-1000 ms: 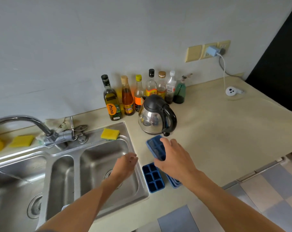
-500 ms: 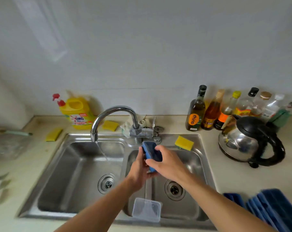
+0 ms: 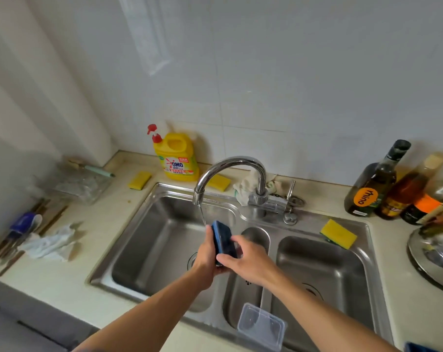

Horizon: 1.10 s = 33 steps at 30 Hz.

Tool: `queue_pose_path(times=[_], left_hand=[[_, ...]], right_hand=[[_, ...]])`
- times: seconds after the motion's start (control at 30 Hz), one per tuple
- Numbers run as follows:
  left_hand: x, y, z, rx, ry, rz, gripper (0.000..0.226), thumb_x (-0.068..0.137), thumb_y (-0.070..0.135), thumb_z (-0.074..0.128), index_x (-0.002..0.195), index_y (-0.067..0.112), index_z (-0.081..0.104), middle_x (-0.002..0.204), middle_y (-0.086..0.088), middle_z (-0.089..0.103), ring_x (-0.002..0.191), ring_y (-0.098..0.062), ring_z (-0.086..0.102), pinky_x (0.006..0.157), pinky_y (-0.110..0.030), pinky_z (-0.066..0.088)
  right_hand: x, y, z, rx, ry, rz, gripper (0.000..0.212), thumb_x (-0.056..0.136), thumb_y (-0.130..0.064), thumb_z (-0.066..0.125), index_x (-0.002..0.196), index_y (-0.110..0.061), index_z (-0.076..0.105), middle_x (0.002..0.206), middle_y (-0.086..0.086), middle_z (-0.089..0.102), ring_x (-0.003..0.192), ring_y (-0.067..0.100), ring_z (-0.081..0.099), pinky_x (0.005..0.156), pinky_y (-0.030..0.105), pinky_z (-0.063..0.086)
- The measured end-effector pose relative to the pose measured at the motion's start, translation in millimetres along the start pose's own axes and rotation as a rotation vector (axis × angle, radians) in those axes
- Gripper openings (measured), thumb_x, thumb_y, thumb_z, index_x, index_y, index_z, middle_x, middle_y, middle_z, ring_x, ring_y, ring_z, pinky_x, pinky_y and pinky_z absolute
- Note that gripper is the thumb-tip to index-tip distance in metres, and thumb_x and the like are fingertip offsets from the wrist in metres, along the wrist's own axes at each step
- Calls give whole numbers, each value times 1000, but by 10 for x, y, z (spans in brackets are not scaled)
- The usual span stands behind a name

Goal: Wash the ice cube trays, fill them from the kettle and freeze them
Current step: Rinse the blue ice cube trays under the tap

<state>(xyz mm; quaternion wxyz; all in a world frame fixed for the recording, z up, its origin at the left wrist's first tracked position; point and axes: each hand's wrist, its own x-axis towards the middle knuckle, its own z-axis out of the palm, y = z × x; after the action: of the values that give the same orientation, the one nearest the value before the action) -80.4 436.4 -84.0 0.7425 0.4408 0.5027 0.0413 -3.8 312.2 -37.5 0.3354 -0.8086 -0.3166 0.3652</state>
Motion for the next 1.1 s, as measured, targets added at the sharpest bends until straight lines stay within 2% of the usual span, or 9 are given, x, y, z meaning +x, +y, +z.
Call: queue_pose_path(times=[0.07, 0.13, 0.23, 0.4, 0.6, 0.8, 0.9, 1.03, 1.1], left_hand=[[81, 47, -88, -3, -11, -27, 67, 93, 78, 34, 111, 24, 69, 96, -8, 80, 88, -26, 78, 67, -41, 62], [190, 110, -147, 6, -36, -38, 66, 93, 78, 36, 113, 24, 69, 96, -8, 80, 85, -24, 78, 62, -38, 61], [378, 228, -215, 6, -78, -82, 62, 93, 76, 39, 112, 25, 69, 95, -7, 80, 83, -24, 78, 62, -40, 61], [833, 440, -399, 157, -115, -67, 59, 95, 73, 39, 99, 24, 72, 84, -8, 79, 89, -32, 74, 73, -46, 63], [1257, 726, -619, 333, -167, -85, 60, 101, 60, 40, 97, 10, 72, 81, -16, 77, 73, -33, 71, 67, -41, 59], [1417, 882, -640, 388, -233, -70, 56, 104, 53, 41, 95, 10, 76, 82, -17, 77, 67, -30, 69, 54, -32, 53], [1433, 945, -641, 448, -262, -30, 51, 104, 50, 43, 90, 14, 76, 79, -14, 77, 67, -29, 71, 53, -31, 53], [1463, 958, -646, 542, -334, 11, 46, 102, 39, 45, 94, 3, 72, 67, -13, 73, 55, -25, 69, 49, -28, 52], [1498, 961, -676, 583, -327, 47, 47, 102, 42, 47, 91, 2, 70, 68, -14, 73, 58, -26, 71, 53, -31, 55]], right_hand=[[77, -64, 89, 29, 6, 24, 77, 79, -66, 66, 144, -28, 50, 121, -7, 68, 104, 11, 65, 85, 25, 52], [162, -124, 149, 79, 9, 60, 69, 76, -62, 69, 136, -31, 55, 107, -14, 69, 92, 5, 68, 78, 24, 56], [332, -247, 191, 80, 52, 107, 58, 74, -56, 71, 126, -34, 59, 88, -21, 64, 73, -6, 61, 61, 12, 46], [748, -452, 377, 176, 88, 219, 42, 77, -53, 64, 113, -33, 60, 91, -6, 74, 64, 9, 68, 58, 22, 55], [1141, -559, 663, 388, 196, 340, 38, 71, -49, 69, 105, -31, 64, 76, 0, 74, 52, 13, 62, 51, 25, 50], [1350, -585, 742, 413, 281, 380, 37, 68, -53, 68, 100, -34, 64, 78, 1, 76, 51, 11, 64, 47, 24, 50], [1385, -597, 746, 408, 297, 382, 39, 70, -53, 68, 103, -33, 63, 83, 2, 76, 53, 12, 65, 50, 26, 53], [1357, -589, 787, 413, 327, 381, 39, 73, -51, 66, 106, -30, 61, 82, 3, 76, 54, 12, 64, 52, 26, 52], [1323, -555, 764, 391, 354, 375, 46, 73, -55, 63, 111, -30, 60, 90, -1, 75, 55, 8, 63, 53, 23, 50]])
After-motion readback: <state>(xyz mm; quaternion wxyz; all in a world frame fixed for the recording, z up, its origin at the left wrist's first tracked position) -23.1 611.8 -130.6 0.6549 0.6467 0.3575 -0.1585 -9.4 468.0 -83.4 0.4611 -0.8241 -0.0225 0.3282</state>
